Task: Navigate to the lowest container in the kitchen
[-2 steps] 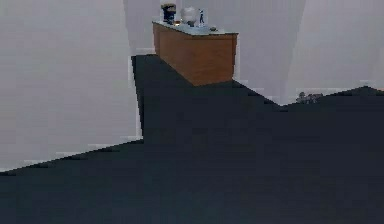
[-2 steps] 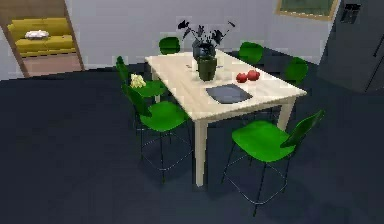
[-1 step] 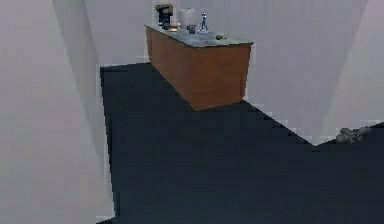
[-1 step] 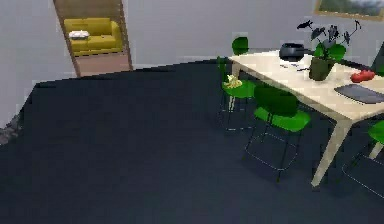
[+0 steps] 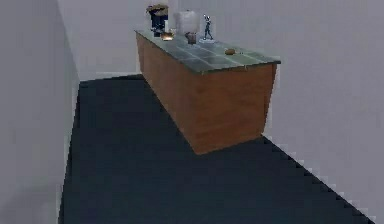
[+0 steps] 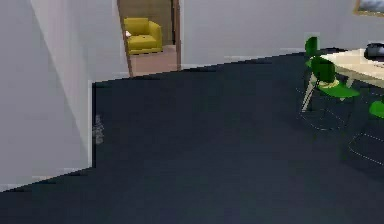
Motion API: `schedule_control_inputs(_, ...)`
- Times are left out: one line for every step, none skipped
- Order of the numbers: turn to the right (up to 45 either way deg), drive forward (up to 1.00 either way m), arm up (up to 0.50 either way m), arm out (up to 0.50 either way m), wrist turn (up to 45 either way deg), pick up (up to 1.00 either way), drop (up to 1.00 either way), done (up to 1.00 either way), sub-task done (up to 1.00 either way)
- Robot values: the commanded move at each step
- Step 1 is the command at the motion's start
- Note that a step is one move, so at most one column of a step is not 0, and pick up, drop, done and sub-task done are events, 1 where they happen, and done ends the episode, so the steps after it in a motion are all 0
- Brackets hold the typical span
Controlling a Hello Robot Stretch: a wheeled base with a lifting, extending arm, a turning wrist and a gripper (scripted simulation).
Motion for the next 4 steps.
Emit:
schedule_control_inputs(-33.0, 0.0, 0.0, 0.0, 0.0, 0.0, 0.0, 0.0, 0.0)
schedule_control_inputs(0.0, 0.05, 0.0, 0.0, 0.0, 0.0, 0.0, 0.0, 0.0)
schedule_control_inputs(12.0, 0.0, 0.0, 0.0, 0.0, 0.0, 0.0, 0.0, 0.0)
schedule_control_inputs(0.0, 1.0, 0.0, 0.0, 0.0, 0.0, 0.0, 0.0, 0.0)
